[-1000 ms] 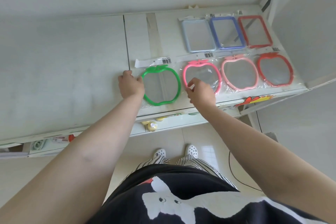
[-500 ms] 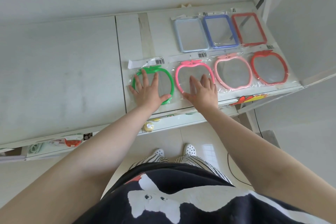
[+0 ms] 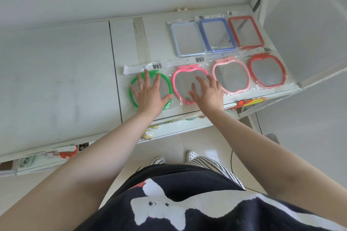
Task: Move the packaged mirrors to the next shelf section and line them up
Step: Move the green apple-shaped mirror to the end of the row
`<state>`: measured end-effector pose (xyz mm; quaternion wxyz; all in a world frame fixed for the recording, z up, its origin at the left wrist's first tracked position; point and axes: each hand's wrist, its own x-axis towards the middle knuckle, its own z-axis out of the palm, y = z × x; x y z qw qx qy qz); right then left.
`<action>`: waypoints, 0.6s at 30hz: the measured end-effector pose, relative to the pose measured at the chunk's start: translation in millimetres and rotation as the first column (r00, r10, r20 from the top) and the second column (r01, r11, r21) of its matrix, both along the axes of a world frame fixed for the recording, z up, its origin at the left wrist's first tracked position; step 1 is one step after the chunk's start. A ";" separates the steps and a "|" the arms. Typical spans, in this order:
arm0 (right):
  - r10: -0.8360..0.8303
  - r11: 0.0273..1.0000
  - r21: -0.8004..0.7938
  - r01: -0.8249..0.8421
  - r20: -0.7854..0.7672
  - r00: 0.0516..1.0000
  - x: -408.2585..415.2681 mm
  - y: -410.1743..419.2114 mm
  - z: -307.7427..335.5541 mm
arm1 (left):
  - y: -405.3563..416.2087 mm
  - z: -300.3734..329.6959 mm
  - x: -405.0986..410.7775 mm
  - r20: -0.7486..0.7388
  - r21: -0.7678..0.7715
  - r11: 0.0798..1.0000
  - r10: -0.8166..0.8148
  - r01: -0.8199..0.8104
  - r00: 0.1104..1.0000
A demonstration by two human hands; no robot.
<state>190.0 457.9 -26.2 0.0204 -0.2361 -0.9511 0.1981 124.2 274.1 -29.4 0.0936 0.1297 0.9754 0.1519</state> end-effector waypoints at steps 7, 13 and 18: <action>-0.076 0.995 0.076 0.071 0.058 0.995 2.5 107.1 11.5 | 88.0 14.7 0.7 -0.008 0.121 0.966 -0.230 0.229 0.973; 0.191 0.957 0.146 -0.249 0.324 0.926 2.7 171.1 8.2 | 159.5 8.0 3.1 0.159 0.079 0.984 -0.172 0.161 0.972; 0.287 0.941 0.083 -0.329 0.323 0.902 8.1 185.5 -0.9 | 176.5 -0.3 8.5 0.159 0.032 0.997 -0.071 0.066 0.985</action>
